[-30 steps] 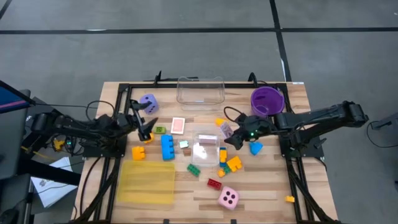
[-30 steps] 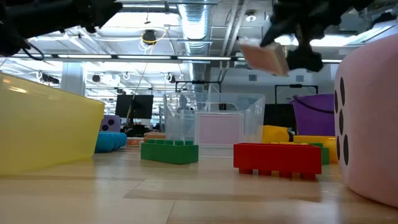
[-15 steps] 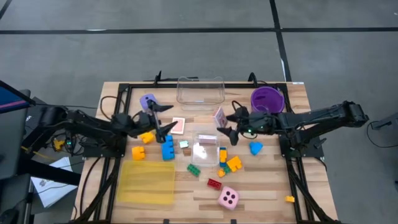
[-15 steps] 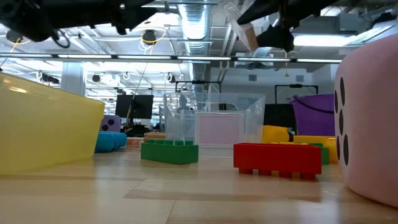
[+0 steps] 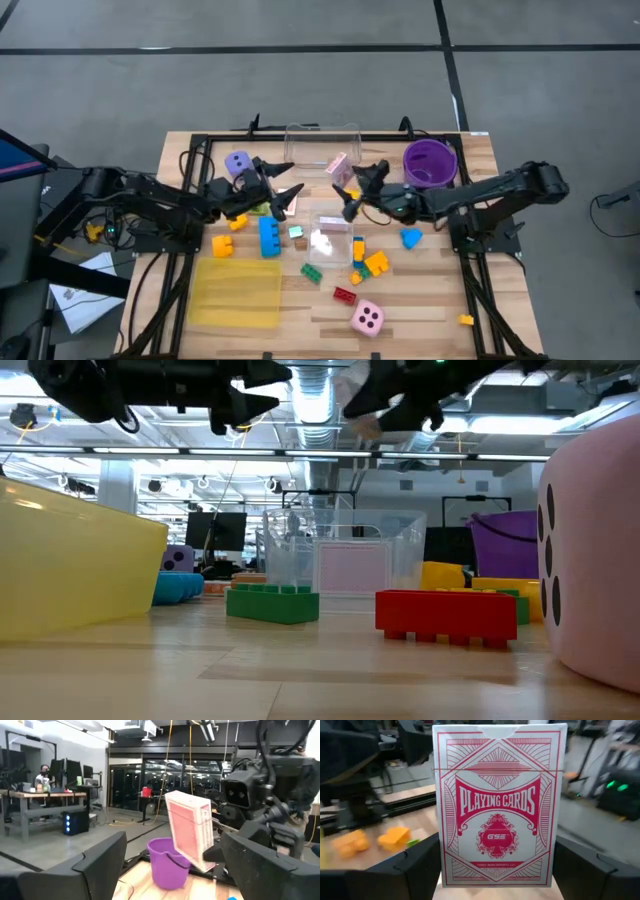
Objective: Pick & Place Toys
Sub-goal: Put the red playing card box into the bottom transparent bin
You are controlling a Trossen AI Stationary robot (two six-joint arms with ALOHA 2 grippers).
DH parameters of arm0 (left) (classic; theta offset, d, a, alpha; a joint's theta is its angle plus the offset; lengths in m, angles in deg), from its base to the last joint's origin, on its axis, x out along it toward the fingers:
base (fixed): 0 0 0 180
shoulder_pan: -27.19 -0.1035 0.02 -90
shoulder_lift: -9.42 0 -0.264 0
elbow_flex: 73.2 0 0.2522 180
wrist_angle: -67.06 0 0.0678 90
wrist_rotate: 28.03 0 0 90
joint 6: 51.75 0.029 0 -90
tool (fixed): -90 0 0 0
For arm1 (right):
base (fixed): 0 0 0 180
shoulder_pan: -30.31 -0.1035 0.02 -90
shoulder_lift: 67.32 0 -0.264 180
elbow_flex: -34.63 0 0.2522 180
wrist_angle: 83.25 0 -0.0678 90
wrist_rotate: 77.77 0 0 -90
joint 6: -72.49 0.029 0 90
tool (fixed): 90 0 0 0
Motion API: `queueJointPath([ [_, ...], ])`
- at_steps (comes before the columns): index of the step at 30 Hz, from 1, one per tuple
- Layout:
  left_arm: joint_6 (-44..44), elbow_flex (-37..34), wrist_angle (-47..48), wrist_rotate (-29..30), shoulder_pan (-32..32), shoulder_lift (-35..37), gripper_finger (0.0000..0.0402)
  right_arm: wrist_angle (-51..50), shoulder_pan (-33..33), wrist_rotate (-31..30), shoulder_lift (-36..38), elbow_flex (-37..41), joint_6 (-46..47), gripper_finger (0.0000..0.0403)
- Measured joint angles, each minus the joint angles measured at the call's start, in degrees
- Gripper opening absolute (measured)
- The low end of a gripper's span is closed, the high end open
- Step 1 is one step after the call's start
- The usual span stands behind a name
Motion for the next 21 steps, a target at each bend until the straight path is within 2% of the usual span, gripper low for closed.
queueJointPath([
  [6,-0.2,1.0,0.1,0.0,0.0,-1.8,0.0319,0.0,0.0,-3.9,-9.7,-9.9,-6.5,0.0312],
  [12,-0.2,1.0,0.8,0.0,0.0,-1.5,0.0319,-0.9,-0.1,-4.0,-16.1,-17.7,-11.3,0.0312],
  [21,-0.9,1.0,2.0,7.1,0.1,-1.5,0.0319,-2.4,-0.2,-5.3,-18.5,-20.4,-12.1,0.0312],
])
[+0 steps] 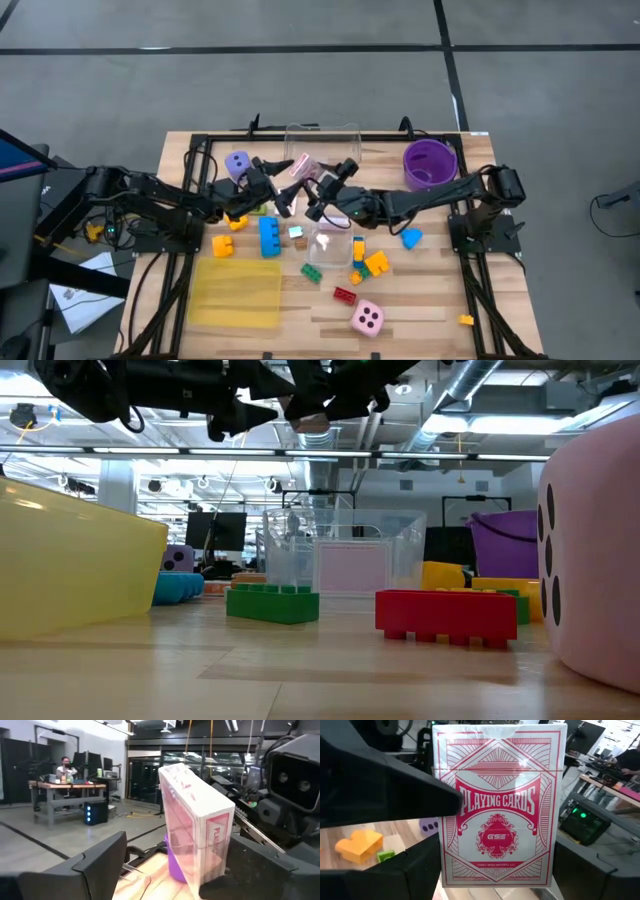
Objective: Pick & Place Toys
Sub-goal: Put the red playing card box into the bottom transparent bin
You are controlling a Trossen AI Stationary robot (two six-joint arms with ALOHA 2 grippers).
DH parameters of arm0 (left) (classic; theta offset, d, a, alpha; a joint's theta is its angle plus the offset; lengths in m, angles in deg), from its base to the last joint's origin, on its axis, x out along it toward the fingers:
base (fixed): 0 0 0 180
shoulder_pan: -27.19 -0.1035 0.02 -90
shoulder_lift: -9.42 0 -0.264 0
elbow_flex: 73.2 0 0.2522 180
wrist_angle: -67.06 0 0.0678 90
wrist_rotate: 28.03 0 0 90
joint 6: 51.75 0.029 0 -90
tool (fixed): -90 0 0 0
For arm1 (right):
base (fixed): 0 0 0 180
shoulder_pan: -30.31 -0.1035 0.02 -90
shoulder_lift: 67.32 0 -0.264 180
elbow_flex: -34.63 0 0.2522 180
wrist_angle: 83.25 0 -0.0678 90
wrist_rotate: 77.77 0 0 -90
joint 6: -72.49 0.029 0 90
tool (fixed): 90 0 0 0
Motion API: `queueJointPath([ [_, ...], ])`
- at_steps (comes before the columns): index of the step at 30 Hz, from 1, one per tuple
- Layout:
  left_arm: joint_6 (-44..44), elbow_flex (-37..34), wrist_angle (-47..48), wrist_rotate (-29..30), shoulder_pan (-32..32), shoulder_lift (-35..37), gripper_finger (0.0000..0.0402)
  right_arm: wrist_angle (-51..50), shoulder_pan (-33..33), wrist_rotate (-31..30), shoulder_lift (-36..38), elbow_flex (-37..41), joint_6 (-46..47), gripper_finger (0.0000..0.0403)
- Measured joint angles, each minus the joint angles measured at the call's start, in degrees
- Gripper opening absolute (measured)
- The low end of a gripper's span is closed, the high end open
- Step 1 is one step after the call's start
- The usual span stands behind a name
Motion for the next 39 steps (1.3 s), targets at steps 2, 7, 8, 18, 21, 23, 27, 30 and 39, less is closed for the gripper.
queueJointPath([
  [2,-1.5,0.0,0.0,0.2,0.0,0.0,0.0319,0.0,0.0,0.0,0.0,0.0,0.5,0.0312],
  [7,-2.0,0.0,-0.2,0.1,0.0,0.0,0.03,0.0,0.0,0.0,0.1,0.0,0.6,0.0312],
  [8,-2.4,0.0,-0.2,0.1,0.0,0.0,0.0292,0.0,0.0,0.0,0.1,0.0,0.7,0.0312],
  [18,-3.6,0.0,-0.3,-0.5,0.1,0.0,0.0194,0.2,-0.6,-0.1,-0.1,0.0,1.3,0.0312],
  [21,-3.8,0.0,-0.5,-0.6,0.1,0.0,0.0156,0.3,-0.7,-0.2,-0.1,0.0,1.2,0.0312],
  [23,-4.6,0.0,-0.5,-0.9,0.1,0.0,0.0131,0.3,-0.7,-0.2,-0.2,0.0,1.3,0.0312],
  [27,-5.0,0.0,-0.8,-3.5,0.0,0.0,0.01,0.5,-0.8,-0.6,-0.2,0.0,1.3,0.0312],
  [30,-8.0,0.0,-1.1,-3.7,0.0,0.0,0.0097,0.9,-0.9,-0.6,-0.2,0.0,1.5,0.0312],
  [39,-11.3,0.0,-1.1,-3.5,-0.3,0.0,0.0175,1.5,-1.0,0.0,-0.2,0.0,1.1,0.0312],
])
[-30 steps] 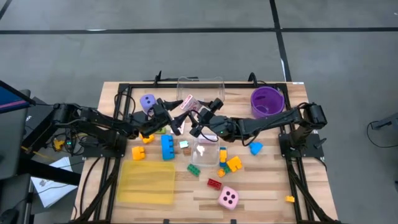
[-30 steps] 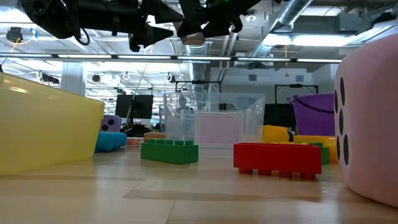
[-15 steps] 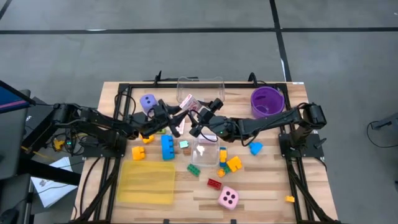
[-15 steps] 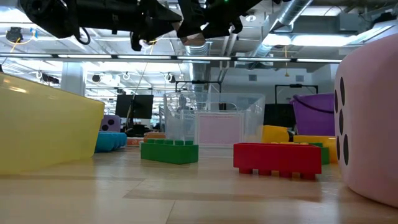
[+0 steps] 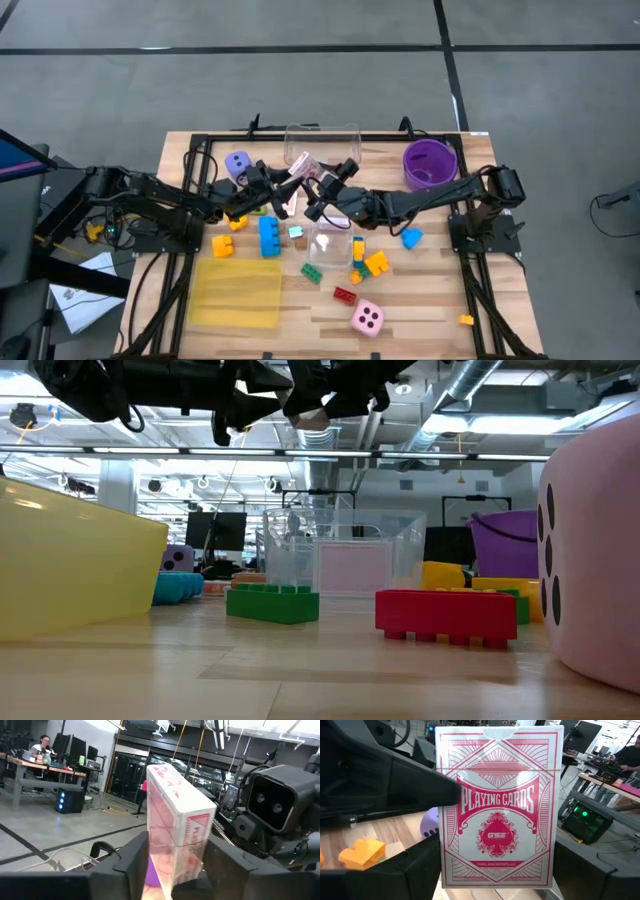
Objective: Pick & Place Toys
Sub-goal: Put the red playing card box into the bottom transparent bin
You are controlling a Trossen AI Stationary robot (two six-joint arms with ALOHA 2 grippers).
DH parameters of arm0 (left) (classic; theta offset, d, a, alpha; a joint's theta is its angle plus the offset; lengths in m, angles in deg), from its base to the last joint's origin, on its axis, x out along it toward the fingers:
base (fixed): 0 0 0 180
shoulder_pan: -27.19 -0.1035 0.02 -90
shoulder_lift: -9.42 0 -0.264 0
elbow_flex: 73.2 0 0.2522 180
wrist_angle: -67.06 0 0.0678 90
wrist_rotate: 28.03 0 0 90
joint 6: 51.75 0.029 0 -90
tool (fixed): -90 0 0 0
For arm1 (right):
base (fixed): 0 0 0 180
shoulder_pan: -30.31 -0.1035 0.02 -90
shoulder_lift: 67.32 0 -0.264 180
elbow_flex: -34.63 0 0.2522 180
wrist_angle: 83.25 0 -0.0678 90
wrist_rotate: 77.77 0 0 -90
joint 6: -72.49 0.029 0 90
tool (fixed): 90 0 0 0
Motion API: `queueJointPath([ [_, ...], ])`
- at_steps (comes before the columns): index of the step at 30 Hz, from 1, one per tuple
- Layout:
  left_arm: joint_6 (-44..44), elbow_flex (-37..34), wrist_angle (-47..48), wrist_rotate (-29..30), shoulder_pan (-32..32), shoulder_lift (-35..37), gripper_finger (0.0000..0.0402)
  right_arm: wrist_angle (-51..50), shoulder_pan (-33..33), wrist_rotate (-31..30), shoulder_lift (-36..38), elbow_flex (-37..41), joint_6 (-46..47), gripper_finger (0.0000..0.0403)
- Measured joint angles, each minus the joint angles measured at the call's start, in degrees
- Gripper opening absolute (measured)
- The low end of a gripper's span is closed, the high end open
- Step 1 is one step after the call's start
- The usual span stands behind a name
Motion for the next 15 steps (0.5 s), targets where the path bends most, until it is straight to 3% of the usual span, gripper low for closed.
queueJointPath([
  [8,0.0,0.0,0.1,0.0,0.0,0.0,0.0212,0.1,-0.1,0.3,0.0,0.0,-0.5,0.0312],
  [15,0.3,0.0,0.1,-0.5,0.0,0.0,0.0171,0.1,-0.1,0.4,0.0,0.0,-1.3,0.0312],
])
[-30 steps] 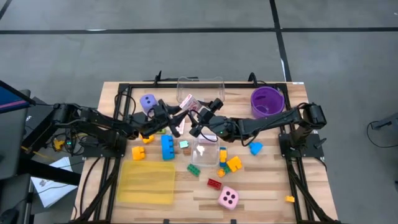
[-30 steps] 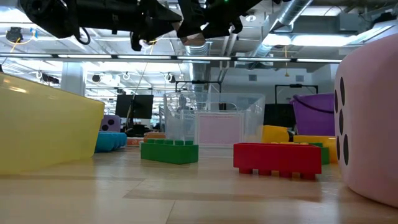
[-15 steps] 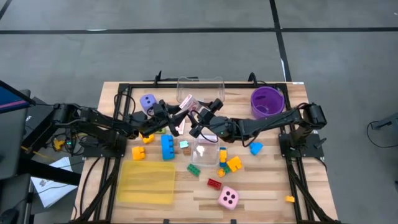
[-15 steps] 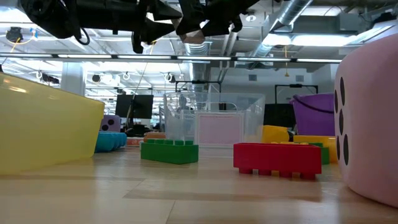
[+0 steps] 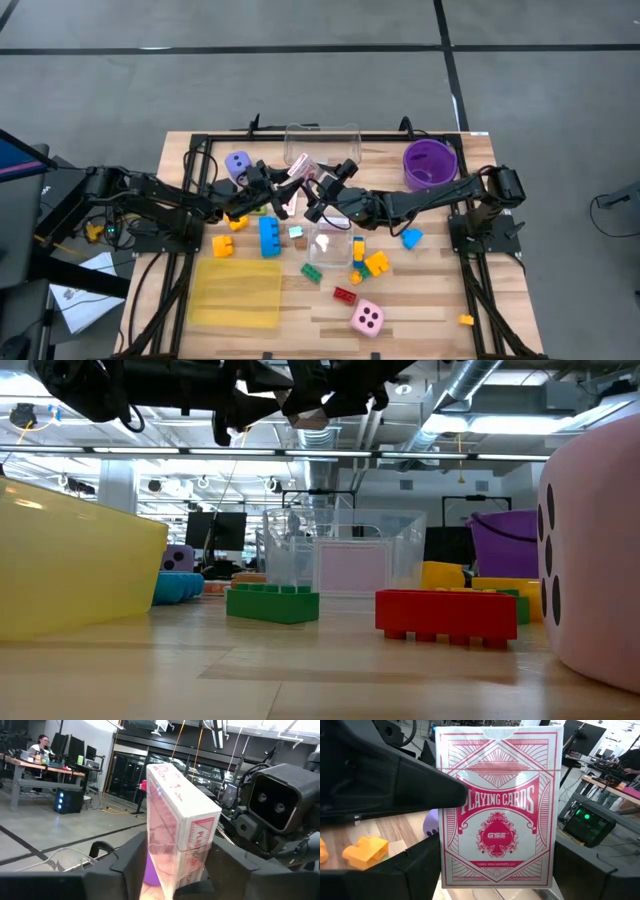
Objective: Pick & Place Toys
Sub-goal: Put the red playing card box into the bottom transparent bin
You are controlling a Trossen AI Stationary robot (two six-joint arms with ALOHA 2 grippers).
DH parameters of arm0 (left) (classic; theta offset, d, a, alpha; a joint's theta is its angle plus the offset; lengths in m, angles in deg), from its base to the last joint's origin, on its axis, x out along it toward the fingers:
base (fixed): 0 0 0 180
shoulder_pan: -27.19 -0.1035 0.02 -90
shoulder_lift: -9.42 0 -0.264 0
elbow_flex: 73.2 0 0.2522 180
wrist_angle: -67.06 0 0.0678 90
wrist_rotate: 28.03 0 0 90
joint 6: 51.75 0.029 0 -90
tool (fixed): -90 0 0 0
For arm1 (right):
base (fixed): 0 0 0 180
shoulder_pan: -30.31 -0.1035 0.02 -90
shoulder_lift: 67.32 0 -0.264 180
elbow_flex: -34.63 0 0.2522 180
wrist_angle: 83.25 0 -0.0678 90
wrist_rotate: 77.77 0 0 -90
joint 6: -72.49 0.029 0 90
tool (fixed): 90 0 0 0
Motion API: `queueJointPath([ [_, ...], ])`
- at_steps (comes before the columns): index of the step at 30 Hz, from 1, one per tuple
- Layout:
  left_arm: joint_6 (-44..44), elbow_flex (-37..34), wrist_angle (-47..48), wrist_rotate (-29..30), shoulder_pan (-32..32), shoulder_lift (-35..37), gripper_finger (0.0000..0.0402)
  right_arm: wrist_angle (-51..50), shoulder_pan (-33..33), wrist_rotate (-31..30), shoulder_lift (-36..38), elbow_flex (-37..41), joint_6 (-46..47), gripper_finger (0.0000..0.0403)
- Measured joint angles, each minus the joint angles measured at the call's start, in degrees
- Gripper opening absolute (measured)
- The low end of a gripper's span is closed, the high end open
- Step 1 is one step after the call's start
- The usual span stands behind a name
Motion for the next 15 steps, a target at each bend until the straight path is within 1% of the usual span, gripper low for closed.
queueJointPath([
  [6,0.0,0.0,-0.1,-0.3,0.0,0.0,0.0099,-0.1,0.1,1.2,0.0,0.0,-0.6,0.0312],
  [9,-0.2,0.0,-0.2,0.4,0.0,0.0,0.0072,-0.2,0.1,1.1,0.0,0.0,-1.1,0.0312],
  [15,-0.1,0.0,-0.2,0.6,0.0,0.0,0.0068,-0.1,0.1,1.7,0.0,0.0,-1.8,0.0312],
])
